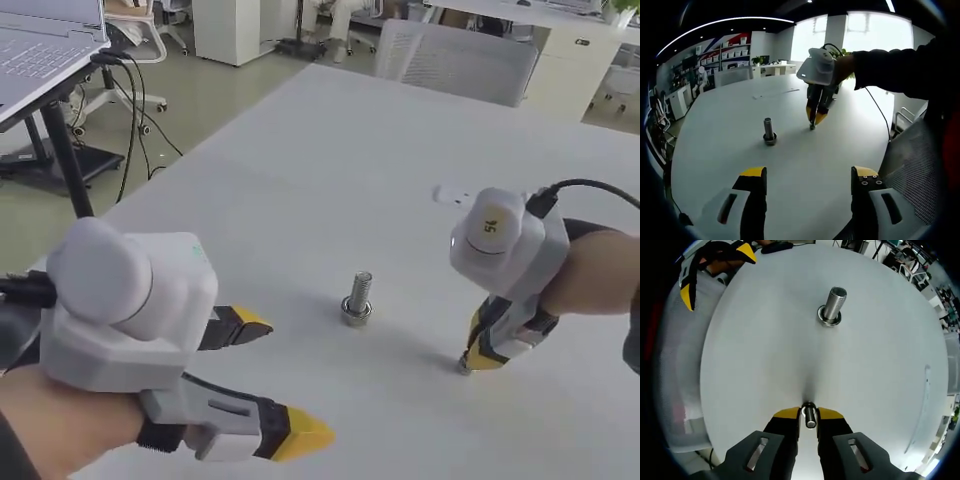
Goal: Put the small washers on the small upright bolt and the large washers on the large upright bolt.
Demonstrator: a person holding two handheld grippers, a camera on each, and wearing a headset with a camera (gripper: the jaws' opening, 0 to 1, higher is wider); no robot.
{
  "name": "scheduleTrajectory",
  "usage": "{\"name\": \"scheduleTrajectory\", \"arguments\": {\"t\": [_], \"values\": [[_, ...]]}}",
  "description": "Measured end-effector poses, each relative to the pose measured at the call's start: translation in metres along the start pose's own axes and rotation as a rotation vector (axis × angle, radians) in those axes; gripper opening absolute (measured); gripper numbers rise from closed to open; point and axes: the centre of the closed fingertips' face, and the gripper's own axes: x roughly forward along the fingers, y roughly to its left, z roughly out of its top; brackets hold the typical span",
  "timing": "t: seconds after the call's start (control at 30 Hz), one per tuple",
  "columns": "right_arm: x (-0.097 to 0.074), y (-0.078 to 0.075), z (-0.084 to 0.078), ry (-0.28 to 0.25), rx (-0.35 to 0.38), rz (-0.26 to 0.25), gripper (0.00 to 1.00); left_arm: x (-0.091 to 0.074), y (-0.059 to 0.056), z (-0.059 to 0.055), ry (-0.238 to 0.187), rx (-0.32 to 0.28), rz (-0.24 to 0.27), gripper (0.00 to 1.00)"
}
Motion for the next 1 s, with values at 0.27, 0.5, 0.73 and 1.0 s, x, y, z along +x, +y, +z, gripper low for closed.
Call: {"name": "scheduleTrajectory", "arguments": {"t": [0.27,0.5,0.73,1.0], "values": [[0.0041,-0.0007,-0.0011,0.000,0.005,0.005,0.14,0.0014,0.0006,-0.0003,0.003,-0.001,-0.002,0.68],[0.0080,-0.0037,-0.0024,-0.005,0.006,0.003,0.14,0.0024,-0.0003,-0.0012,0.004,-0.002,-0.004,0.68],[0.0090,-0.0018,-0.0020,-0.013,0.016,0.004,0.15,0.0027,-0.0009,-0.0021,0.004,-0.001,-0.006,0.67],[0.0096,0.0002,-0.0013,-0.021,0.023,0.003,0.19,0.0025,-0.0018,-0.0025,0.002,-0.002,-0.008,0.67]]}}
